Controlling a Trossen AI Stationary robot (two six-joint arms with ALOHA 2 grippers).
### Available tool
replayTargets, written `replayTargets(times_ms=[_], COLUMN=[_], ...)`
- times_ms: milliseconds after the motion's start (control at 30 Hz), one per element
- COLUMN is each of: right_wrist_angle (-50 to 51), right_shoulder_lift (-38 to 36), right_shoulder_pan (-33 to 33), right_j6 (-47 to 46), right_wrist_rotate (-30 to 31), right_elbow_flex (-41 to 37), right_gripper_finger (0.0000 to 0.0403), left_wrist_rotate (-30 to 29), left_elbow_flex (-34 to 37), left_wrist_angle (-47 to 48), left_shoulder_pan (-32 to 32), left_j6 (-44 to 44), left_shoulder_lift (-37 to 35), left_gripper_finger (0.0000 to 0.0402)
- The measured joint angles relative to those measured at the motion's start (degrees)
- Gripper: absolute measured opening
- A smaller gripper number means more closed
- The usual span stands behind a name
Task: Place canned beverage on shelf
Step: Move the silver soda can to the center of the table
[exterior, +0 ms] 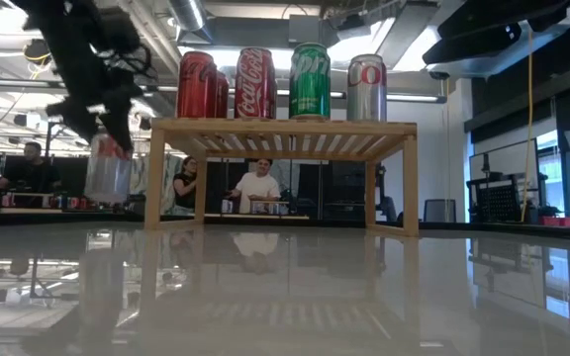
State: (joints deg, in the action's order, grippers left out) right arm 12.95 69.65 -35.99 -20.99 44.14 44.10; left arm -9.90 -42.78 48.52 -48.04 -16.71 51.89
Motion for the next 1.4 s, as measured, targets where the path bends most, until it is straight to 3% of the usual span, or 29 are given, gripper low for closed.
replayTargets(times_ms=[167,400,567,700,933,1233,1400], right_wrist_angle=[0.00,-0.02,-2.25,-2.57,-2.87,-5.98,-10.27], right_shoulder_lift=[0.00,0.00,0.00,-0.02,-0.02,4.20,8.09], right_shoulder_pan=[0.02,0.01,0.00,0.02,0.02,0.02,0.02], right_j6=[-0.02,-0.14,-0.18,-0.16,-1.20,0.46,2.26], right_wrist_rotate=[-0.07,-2.51,-3.80,-7.72,-7.78,-6.17,-6.13], right_elbow_flex=[0.00,0.00,0.01,0.04,0.04,0.04,0.04], right_gripper_finger=[0.0353,0.0353,0.0353,0.0353,0.0353,0.0353,0.0353], left_wrist_rotate=[0.49,8.27,8.82,5.16,-0.27,-8.57,-9.09], left_elbow_flex=[-1.41,-1.45,-1.45,-1.45,-1.45,-1.45,-1.45], left_wrist_angle=[7.33,9.98,5.98,0.44,-13.23,-30.68,-41.12], left_shoulder_pan=[6.87,22.33,37.81,49.46,65.36,70.68,70.68], left_j6=[-4.03,-8.41,-13.09,-18.28,-23.26,-19.51,-17.18], left_shoulder_lift=[-5.90,-9.70,-8.67,-6.62,0.97,16.58,24.91], left_gripper_finger=[0.0275,0.0275,0.0275,0.0275,0.0275,0.0275,0.0275])
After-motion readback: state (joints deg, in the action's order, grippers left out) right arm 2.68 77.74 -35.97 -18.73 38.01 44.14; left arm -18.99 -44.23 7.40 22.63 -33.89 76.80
